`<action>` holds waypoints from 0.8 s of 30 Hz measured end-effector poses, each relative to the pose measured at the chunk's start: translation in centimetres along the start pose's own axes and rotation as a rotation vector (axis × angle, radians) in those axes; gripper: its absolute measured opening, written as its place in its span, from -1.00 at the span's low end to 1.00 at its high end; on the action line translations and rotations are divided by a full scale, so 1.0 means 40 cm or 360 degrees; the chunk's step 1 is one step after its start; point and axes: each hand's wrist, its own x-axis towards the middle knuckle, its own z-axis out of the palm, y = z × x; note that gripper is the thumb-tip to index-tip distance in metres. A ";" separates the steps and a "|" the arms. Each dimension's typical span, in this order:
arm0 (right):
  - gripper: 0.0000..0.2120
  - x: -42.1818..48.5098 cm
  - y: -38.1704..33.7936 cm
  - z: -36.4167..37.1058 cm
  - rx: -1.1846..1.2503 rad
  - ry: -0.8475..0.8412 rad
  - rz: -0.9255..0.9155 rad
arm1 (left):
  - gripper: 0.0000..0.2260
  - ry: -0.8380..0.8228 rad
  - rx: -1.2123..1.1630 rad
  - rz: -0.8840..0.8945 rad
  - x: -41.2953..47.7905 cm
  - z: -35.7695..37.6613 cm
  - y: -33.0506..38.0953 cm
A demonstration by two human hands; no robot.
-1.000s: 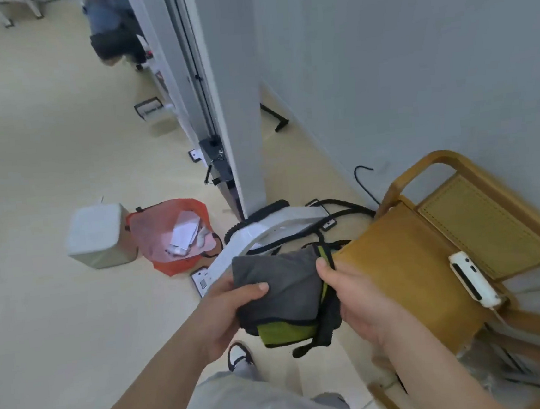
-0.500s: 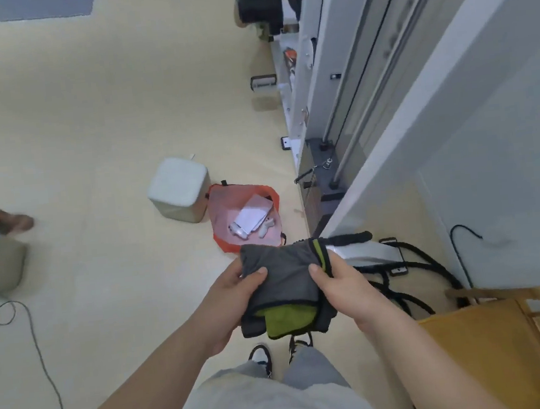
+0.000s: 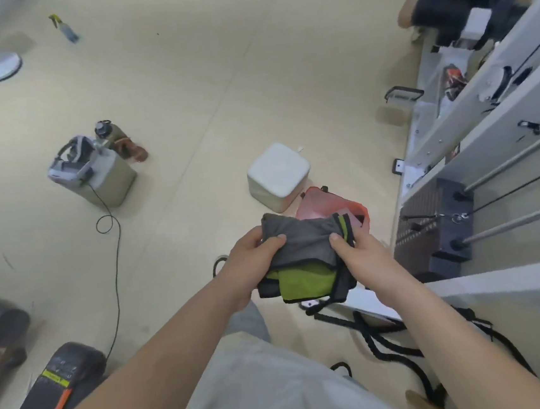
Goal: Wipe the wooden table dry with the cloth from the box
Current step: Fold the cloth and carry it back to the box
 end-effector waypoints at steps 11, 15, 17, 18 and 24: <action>-0.69 0.653 -0.306 0.321 -0.0007 0.0213 0.0124 | -0.84 -0.0036 0.0217 -0.0009 0.640 -0.411 0.316; -0.75 0.809 -0.366 0.383 0.0085 0.0291 0.0217 | -0.84 -0.0061 0.0317 -0.0005 0.804 -0.481 0.389; -0.78 0.879 -0.359 0.392 0.0166 0.0342 0.0221 | -0.83 -0.0098 0.0351 -0.0025 0.879 -0.488 0.401; -0.82 0.915 -0.347 0.393 0.0191 0.0371 0.0228 | -0.81 -0.0127 0.0349 -0.0050 0.917 -0.486 0.396; -0.86 1.211 -0.102 0.365 0.0572 0.0572 0.0269 | -0.65 -0.0421 0.0357 -0.0077 1.259 -0.405 0.222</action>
